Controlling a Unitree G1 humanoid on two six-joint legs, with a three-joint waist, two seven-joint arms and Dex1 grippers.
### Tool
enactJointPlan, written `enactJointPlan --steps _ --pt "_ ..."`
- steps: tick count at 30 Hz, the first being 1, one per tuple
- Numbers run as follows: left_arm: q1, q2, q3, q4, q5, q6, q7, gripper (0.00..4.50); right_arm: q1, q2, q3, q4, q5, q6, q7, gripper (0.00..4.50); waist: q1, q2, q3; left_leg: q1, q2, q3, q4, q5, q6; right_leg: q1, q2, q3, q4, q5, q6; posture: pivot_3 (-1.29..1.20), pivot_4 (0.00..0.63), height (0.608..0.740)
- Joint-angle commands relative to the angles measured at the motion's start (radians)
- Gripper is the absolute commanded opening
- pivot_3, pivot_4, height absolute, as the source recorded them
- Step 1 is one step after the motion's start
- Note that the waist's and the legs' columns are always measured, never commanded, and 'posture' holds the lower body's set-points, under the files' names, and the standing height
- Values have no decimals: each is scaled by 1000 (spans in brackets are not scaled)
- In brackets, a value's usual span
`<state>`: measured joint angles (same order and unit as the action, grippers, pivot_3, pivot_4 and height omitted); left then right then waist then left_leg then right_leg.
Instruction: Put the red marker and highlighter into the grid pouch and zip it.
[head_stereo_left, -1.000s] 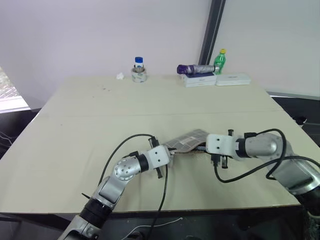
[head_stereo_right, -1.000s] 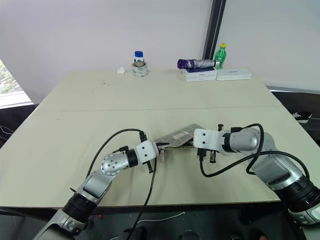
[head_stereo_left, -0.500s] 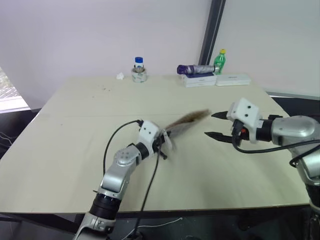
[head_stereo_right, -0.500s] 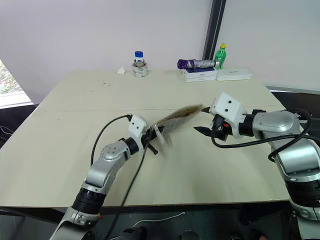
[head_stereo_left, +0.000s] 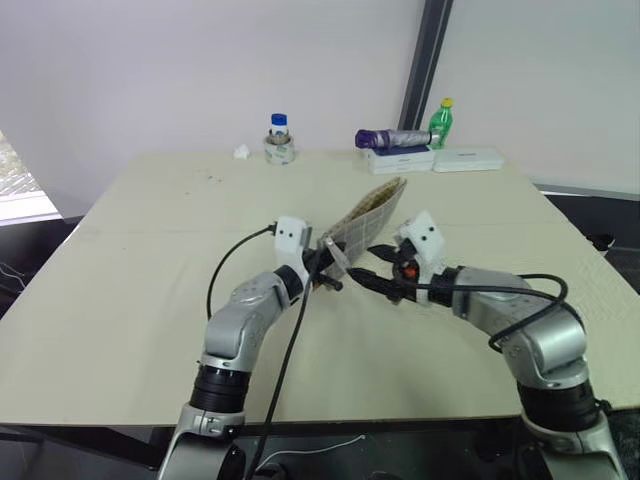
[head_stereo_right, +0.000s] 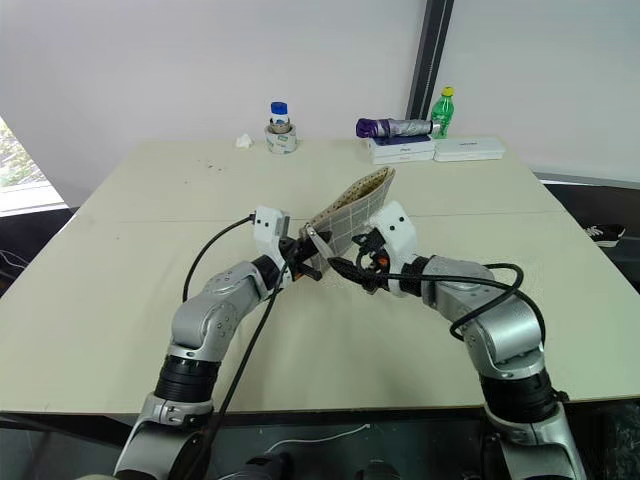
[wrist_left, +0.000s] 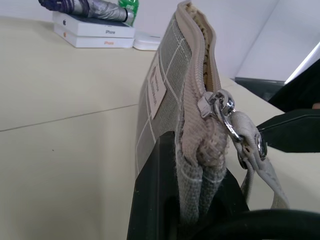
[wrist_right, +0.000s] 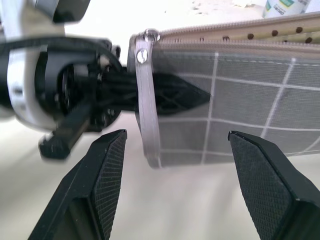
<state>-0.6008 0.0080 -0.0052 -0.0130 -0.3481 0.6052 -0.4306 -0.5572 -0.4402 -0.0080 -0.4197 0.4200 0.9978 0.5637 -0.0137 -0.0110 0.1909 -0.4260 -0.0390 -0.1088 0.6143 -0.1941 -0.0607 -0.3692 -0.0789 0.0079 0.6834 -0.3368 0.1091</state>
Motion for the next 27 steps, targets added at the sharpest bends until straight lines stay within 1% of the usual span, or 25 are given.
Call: enactJointPlan --steps 1,3,4,7,8,11,15,22,24,27 --pt "-3 -5 -2 -45 -20 -9 9 0 -27 27 -9 -2 29 20 -31 3118 0 0 0 0 0 0 0 0 0 0 0 0 0 0 0 0 150 737" --pt "-3 -6 -3 -47 -22 -11 15 0 -32 39 -3 4 34 24 -40 2455 0 0 0 0 0 0 0 0 0 0 0 0 0 0 0 0 150 737" --pt "-3 -7 -3 -47 -23 -12 18 0 -34 45 1 8 36 25 -44 2020 0 0 0 0 0 0 0 0 0 0 0 0 0 0 0 0 150 737" --pt "-2 -6 -3 -48 -26 -15 25 0 -40 55 4 17 42 25 -54 409 0 0 0 0 0 0 0 0 0 0 0 0 0 0 0 0 150 737" --pt "-1 -5 -3 -48 -27 -16 27 0 -42 55 4 18 44 25 -56 55 -1 0 0 0 0 0 0 0 0 0 0 0 0 0 0 0 150 737" --pt "3 -3 -1 -51 -30 -16 29 0 -46 48 -1 19 52 26 -58 55 -1 0 0 0 0 0 0 0 0 0 0 0 0 0 0 0 150 737" --pt "15 12 -5 -56 -28 -23 17 0 -56 10 -20 23 44 6 -52 55 -1 0 0 0 0 0 0 0 0 -1 0 0 0 0 0 0 150 737" --pt "87 139 -53 -78 11 -80 -79 0 -143 -152 -115 181 -45 -121 -70 55 -1 0 0 0 0 1 -1 0 0 -1 0 1 0 0 0 0 150 737" --pt "114 179 -68 -95 17 -101 -115 0 -158 -198 -123 235 -69 -154 -66 55 -1 0 0 0 0 2 -1 0 0 -1 0 1 0 0 0 0 150 737" --pt "142 210 -65 -116 6 -109 -139 0 -168 -246 -119 330 -122 -205 -84 55 -1 0 0 0 0 2 -2 0 0 -2 0 2 0 0 0 0 150 737"
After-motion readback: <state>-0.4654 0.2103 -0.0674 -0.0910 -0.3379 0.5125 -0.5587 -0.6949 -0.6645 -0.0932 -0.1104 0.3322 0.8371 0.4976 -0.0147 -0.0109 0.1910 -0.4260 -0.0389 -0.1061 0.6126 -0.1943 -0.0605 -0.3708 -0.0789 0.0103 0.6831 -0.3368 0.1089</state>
